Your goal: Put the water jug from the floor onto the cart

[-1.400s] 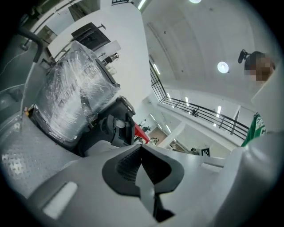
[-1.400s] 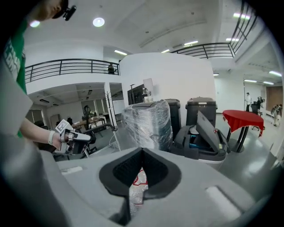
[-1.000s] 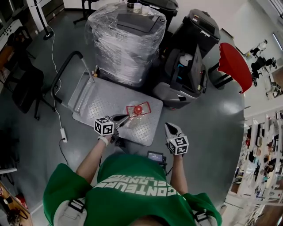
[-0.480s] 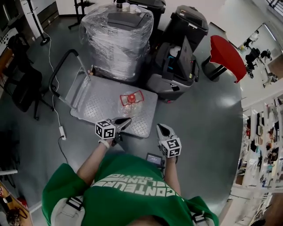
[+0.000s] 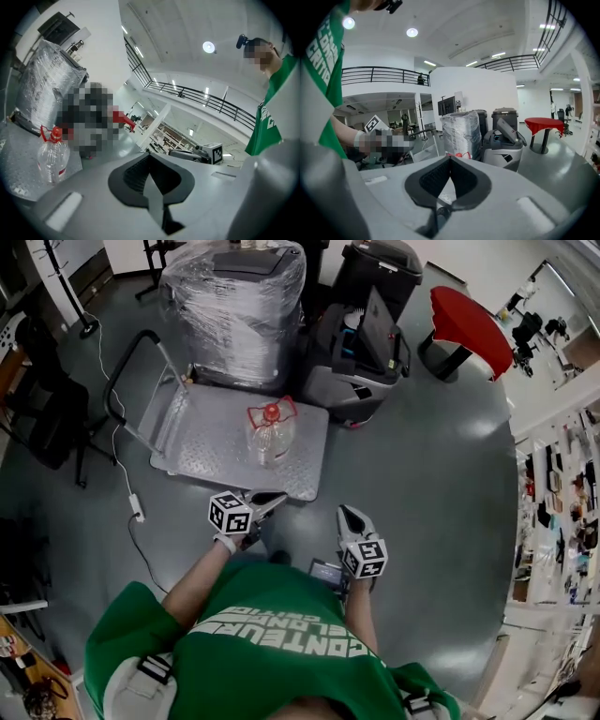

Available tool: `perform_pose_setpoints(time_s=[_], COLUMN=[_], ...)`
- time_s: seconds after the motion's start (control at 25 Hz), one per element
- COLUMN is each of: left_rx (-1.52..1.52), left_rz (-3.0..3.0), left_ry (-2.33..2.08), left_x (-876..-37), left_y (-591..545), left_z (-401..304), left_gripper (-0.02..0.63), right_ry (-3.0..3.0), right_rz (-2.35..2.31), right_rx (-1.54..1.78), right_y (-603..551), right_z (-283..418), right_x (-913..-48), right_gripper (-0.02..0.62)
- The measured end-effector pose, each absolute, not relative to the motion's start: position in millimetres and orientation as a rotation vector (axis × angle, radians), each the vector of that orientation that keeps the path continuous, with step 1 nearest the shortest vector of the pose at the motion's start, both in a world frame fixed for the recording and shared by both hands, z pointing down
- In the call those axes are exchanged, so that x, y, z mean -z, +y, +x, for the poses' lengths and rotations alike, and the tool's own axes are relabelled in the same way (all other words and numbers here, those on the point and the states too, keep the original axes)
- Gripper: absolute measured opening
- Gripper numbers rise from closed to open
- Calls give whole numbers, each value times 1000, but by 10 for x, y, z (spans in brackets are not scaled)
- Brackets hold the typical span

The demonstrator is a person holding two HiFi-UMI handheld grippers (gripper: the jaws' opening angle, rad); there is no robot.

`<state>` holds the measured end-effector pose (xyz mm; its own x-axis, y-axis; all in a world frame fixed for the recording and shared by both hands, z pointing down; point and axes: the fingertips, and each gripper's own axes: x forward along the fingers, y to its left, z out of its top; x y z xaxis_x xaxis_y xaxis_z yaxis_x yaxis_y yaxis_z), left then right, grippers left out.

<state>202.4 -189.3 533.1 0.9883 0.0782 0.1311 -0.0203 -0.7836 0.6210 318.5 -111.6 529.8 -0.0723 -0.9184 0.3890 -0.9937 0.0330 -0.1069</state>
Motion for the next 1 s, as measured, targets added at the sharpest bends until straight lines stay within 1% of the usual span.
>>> perform_pose_setpoints(time_s=[0.32, 0.56, 0.72, 1.0], left_rx=[-229, -210, -206, -243], left_rz=[2520, 2543, 2554, 2537], left_ry=[110, 194, 238, 201], left_x=[-5118, -4964, -4884, -5055], left_y=[-1727, -1745, -1841, -2216], left_z=[1856, 1584, 1053, -204], left_gripper=[9, 9, 9, 9], right_ry=[-2097, -2094, -2082, -2127], right_rz=[2013, 2014, 2007, 1901], right_rx=[-503, -480, -472, -440], right_y=[-938, -1084, -1297, -1751], right_z=[2870, 2334, 1768, 313], right_x=[-5178, -5092, -5054, -5105], right_gripper=[-8, -8, -8, -8])
